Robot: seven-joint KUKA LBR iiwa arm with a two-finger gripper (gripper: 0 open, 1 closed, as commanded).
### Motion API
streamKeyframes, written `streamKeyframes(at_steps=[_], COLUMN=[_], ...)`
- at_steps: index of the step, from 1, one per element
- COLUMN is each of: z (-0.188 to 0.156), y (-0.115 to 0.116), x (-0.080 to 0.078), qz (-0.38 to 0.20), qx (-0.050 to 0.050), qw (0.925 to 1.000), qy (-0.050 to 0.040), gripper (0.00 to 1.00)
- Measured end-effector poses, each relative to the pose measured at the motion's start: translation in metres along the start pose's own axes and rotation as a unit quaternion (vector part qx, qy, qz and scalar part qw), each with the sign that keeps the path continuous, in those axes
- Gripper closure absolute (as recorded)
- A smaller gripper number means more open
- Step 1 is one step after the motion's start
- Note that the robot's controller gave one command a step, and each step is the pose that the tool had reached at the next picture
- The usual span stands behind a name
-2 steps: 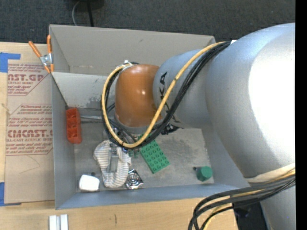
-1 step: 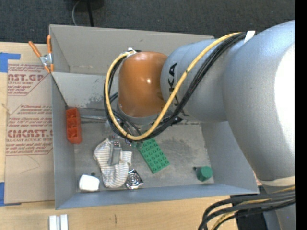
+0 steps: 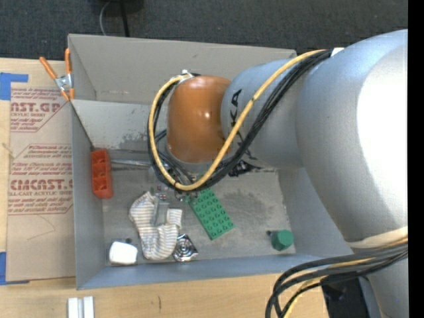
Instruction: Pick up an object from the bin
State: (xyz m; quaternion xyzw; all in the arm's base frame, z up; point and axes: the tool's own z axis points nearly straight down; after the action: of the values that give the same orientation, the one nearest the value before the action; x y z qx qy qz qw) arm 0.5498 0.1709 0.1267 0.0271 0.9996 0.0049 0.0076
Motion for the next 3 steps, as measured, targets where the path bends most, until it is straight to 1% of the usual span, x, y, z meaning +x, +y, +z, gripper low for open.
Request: streamKeyframes(at_steps=[1, 2, 3], z=[0.036, 0.041, 0.056], y=[-0.005, 0.006, 0.019], x=[0.008, 0.004, 0.01], qz=[-0.023, -0.15, -0.224], qx=[0.003, 0.001, 0.001], qw=[0.9997, 0.9888, 0.9746], qy=[0.0076, 0.0026, 0.0073], gripper=[0.0, 0.0, 1.0])
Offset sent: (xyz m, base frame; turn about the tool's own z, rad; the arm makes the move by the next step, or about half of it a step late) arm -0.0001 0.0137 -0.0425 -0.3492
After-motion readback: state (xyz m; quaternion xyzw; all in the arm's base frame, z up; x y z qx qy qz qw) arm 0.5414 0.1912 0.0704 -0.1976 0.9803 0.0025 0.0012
